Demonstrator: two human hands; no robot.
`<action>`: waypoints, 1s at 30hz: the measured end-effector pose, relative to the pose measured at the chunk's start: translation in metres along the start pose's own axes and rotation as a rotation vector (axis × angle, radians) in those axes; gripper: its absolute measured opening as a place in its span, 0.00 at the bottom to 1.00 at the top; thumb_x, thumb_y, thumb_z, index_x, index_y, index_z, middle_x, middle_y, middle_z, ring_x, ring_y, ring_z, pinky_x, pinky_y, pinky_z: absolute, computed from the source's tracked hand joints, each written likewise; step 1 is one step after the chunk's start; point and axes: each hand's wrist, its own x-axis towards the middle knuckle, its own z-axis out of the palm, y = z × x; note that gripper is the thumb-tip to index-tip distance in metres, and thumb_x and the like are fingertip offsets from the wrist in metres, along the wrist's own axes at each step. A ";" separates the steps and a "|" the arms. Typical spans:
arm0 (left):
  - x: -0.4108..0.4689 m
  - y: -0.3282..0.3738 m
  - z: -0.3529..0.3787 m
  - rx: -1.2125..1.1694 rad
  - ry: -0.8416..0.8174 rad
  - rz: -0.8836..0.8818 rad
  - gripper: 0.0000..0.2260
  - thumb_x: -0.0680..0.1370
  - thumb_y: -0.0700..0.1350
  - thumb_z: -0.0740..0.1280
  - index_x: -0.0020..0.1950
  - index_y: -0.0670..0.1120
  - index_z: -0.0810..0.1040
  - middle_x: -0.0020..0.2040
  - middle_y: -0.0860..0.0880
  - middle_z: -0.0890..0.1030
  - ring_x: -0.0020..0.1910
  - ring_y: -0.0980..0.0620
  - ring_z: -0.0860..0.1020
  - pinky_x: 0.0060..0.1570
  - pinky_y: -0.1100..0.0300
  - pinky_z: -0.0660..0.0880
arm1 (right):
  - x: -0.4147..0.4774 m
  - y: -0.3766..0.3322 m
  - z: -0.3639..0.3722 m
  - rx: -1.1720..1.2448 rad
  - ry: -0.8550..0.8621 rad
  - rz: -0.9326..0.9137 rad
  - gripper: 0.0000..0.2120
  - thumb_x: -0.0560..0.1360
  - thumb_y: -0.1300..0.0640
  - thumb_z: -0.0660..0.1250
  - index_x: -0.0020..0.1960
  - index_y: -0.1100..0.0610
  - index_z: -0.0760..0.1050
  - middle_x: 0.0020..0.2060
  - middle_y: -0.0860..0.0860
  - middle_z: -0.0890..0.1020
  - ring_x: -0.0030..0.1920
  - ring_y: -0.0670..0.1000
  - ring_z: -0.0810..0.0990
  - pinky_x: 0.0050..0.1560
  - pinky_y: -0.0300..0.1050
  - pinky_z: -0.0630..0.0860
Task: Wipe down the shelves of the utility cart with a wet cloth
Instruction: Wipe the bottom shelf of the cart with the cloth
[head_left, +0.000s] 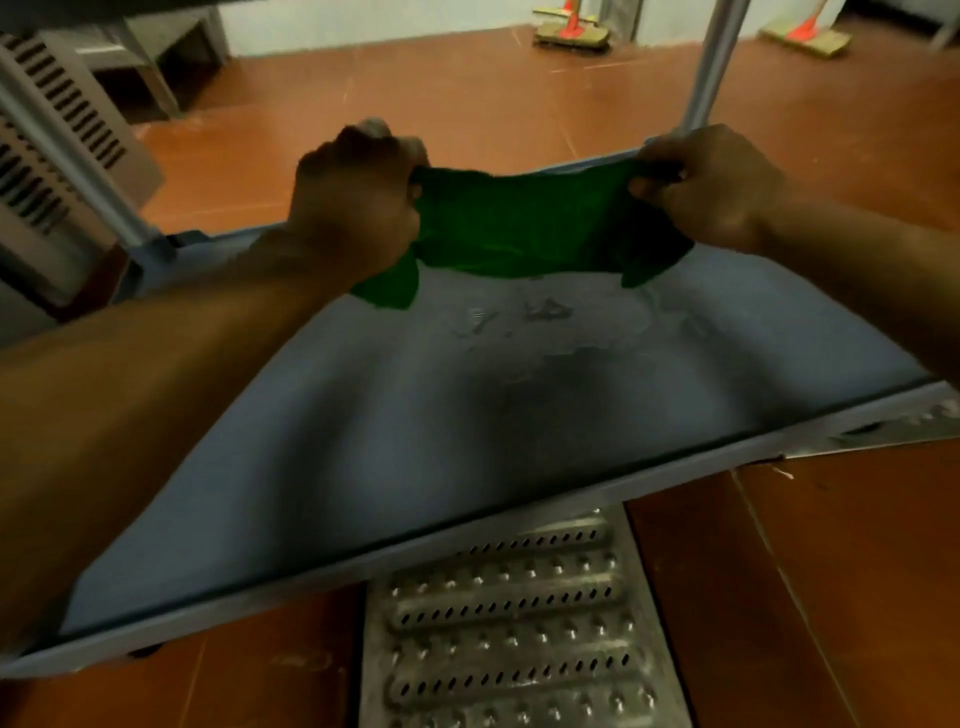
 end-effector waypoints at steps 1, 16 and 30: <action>0.010 0.007 0.005 0.029 0.008 0.017 0.13 0.79 0.42 0.62 0.62 0.43 0.78 0.59 0.36 0.75 0.56 0.32 0.76 0.52 0.43 0.74 | 0.005 0.006 0.000 -0.018 0.058 0.008 0.15 0.82 0.60 0.60 0.67 0.57 0.75 0.59 0.56 0.78 0.61 0.55 0.75 0.60 0.41 0.68; -0.016 0.046 0.141 -0.164 -0.512 0.019 0.27 0.83 0.56 0.57 0.81 0.57 0.55 0.82 0.45 0.53 0.80 0.40 0.51 0.77 0.40 0.53 | 0.024 0.107 0.074 -0.483 -0.312 0.035 0.39 0.76 0.62 0.61 0.80 0.45 0.47 0.80 0.53 0.44 0.79 0.58 0.44 0.76 0.65 0.49; -0.055 0.064 0.124 -0.281 -0.336 -0.072 0.20 0.84 0.55 0.56 0.72 0.48 0.73 0.73 0.43 0.71 0.71 0.37 0.65 0.67 0.40 0.67 | -0.015 0.109 0.064 -0.161 -0.214 -0.010 0.31 0.76 0.74 0.56 0.76 0.53 0.66 0.78 0.55 0.59 0.78 0.57 0.56 0.75 0.44 0.50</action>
